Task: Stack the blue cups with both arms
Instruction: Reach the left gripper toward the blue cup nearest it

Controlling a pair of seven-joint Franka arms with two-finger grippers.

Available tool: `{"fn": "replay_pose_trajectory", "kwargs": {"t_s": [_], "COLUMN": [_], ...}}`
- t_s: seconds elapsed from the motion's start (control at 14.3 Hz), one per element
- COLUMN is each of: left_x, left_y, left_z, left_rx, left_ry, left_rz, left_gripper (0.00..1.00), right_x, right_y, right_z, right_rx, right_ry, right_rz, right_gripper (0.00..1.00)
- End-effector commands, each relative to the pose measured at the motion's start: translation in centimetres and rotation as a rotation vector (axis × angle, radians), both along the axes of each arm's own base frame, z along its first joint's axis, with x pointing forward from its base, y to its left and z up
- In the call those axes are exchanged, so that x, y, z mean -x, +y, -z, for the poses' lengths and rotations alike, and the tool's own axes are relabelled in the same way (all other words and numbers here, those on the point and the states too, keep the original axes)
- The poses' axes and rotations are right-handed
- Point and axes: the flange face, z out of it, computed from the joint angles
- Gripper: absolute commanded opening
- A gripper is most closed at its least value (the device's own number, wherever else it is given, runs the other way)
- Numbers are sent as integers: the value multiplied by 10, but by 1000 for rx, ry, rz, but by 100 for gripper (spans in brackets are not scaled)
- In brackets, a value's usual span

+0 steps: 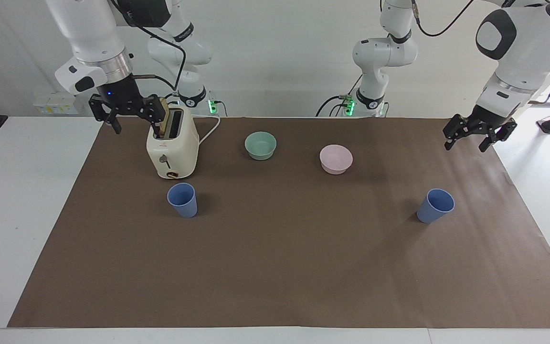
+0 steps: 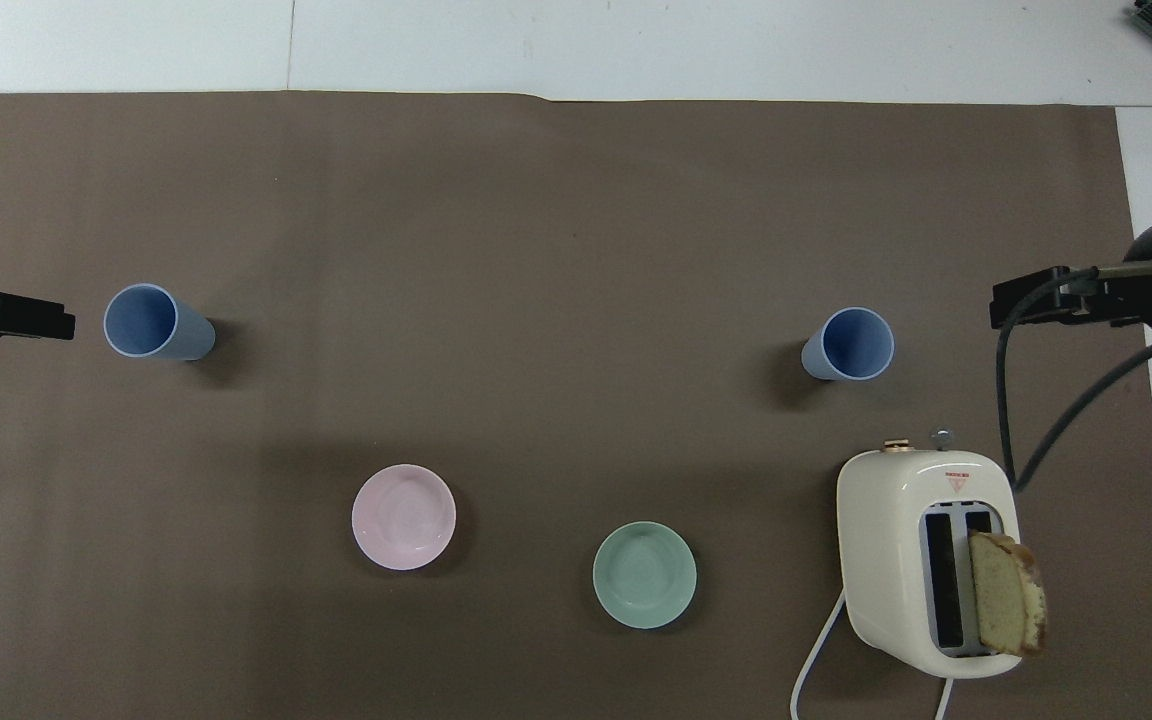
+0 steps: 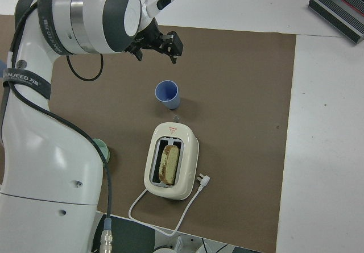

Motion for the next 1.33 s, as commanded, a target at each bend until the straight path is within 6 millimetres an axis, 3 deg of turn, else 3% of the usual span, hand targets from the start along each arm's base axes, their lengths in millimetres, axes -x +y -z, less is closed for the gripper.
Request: {"fn": "replay_pose_trajectory", "kwargs": {"t_s": [0.0,0.49,0.77,1.05,1.26], "left_x": [-9,-46,-64,-66,-52], "left_y": [6,28,39,43,42], "left_z": [26,82,126,137,165], "left_rx": [15,1,-5,-8,-1], "left_ry": [-20,-67,-58,-53,9], "left_rz": [-16,-54,-71,-67,-76], "left_gripper": [100,100,100,100,100], "right_x": [4,4,4,4,4], "right_y": [-2,-2,-2,-2,-2], "right_z": [-1,-1,-1,-1,-1], "right_rx": [0,0,0,0,0], "right_ry": [-14,-15,-15,-14,-13], "right_rz": [13,12,12,13,13], "right_gripper": [100,100,100,100,100]}}
